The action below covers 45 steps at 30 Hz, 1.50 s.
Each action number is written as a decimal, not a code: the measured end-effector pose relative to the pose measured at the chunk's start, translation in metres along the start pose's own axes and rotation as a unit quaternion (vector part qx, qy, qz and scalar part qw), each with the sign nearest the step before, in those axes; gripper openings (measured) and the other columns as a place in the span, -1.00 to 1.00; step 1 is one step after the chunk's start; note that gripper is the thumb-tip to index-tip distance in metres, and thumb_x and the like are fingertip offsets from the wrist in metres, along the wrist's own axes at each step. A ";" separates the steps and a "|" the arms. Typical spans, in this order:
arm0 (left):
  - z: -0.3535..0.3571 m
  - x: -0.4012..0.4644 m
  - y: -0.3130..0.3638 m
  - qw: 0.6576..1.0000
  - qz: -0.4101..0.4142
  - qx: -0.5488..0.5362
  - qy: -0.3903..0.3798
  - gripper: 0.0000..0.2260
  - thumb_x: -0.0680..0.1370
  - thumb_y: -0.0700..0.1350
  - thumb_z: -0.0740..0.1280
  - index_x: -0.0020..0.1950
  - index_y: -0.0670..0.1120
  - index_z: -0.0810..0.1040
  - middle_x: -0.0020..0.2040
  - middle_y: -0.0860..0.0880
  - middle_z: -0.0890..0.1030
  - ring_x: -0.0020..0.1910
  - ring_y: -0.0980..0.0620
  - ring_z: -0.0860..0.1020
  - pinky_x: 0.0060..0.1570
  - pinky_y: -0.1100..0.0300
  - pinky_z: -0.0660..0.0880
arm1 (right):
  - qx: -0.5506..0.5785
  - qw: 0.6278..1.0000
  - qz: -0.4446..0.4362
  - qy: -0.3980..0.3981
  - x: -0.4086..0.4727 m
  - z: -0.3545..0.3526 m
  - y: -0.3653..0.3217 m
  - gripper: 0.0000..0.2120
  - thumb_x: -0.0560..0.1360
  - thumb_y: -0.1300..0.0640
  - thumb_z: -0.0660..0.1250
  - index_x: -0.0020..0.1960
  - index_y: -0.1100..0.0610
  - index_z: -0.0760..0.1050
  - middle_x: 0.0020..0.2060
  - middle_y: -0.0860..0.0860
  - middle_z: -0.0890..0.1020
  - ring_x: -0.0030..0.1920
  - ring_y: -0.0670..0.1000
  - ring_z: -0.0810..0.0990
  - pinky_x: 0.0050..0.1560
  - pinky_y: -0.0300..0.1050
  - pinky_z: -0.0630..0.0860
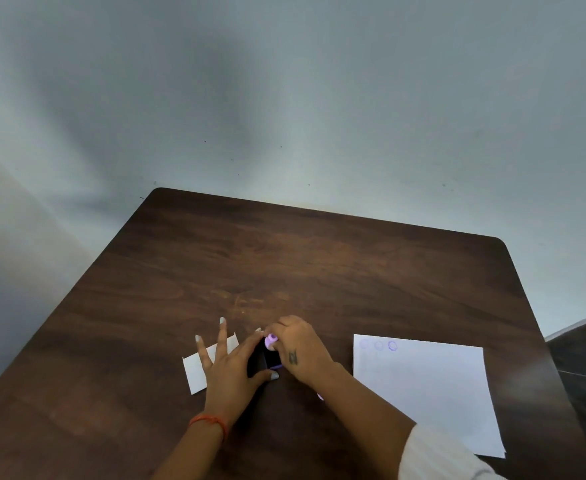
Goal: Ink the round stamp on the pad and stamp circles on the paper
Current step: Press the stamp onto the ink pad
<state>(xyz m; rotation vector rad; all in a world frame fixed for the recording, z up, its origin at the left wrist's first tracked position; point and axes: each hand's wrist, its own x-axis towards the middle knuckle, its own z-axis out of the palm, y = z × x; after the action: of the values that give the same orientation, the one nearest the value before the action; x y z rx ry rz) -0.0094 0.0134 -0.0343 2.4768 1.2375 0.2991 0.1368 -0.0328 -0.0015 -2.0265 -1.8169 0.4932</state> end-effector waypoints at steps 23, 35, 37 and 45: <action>-0.006 0.002 0.004 1.000 0.003 -0.011 0.006 -0.39 0.29 0.14 0.48 0.31 0.14 0.40 0.34 -0.14 0.47 0.47 -0.03 -0.19 0.37 -0.24 -0.40 | -0.006 0.997 0.019 -0.071 -0.007 0.007 -0.001 -0.74 0.48 0.30 0.26 0.16 0.25 0.47 0.15 0.20 0.56 0.19 0.14 0.48 0.24 -0.06 0.38; -0.001 0.005 0.001 1.000 0.000 -0.016 0.001 -0.37 0.32 0.12 0.47 0.34 0.17 0.34 0.49 -0.24 0.15 0.45 0.02 -0.23 0.36 -0.10 -0.49 | -0.058 0.997 -0.051 -0.018 -0.017 0.017 -0.003 -0.64 0.46 0.30 0.28 0.25 0.27 0.38 0.24 0.22 0.49 0.27 0.18 0.38 0.32 0.04 0.33; 0.000 0.005 -0.001 1.000 0.001 0.003 -0.011 -0.36 0.34 0.16 0.43 0.37 0.20 0.29 0.51 -0.25 0.05 0.46 0.04 -0.25 0.35 -0.08 -0.53 | -0.070 0.996 -0.059 -0.022 -0.017 0.017 -0.002 -0.62 0.46 0.30 0.29 0.26 0.28 0.36 0.24 0.24 0.49 0.27 0.20 0.38 0.32 0.05 0.33; 0.000 0.005 -0.001 0.999 0.004 0.024 -0.022 -0.38 0.36 0.22 0.39 0.37 0.18 0.29 0.47 -0.17 0.28 0.45 0.08 -0.28 0.29 -0.03 -0.58 | -0.014 0.999 -0.006 -0.049 -0.010 0.000 -0.009 -0.77 0.47 0.29 0.20 0.09 0.34 0.48 0.09 0.28 0.56 0.10 0.22 0.47 0.18 0.06 0.42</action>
<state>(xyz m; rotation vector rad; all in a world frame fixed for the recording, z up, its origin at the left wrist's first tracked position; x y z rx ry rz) -0.0072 0.0178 -0.0349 2.5154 1.2300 0.2183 0.1283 -0.0415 0.0028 -2.0413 -1.9023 0.5749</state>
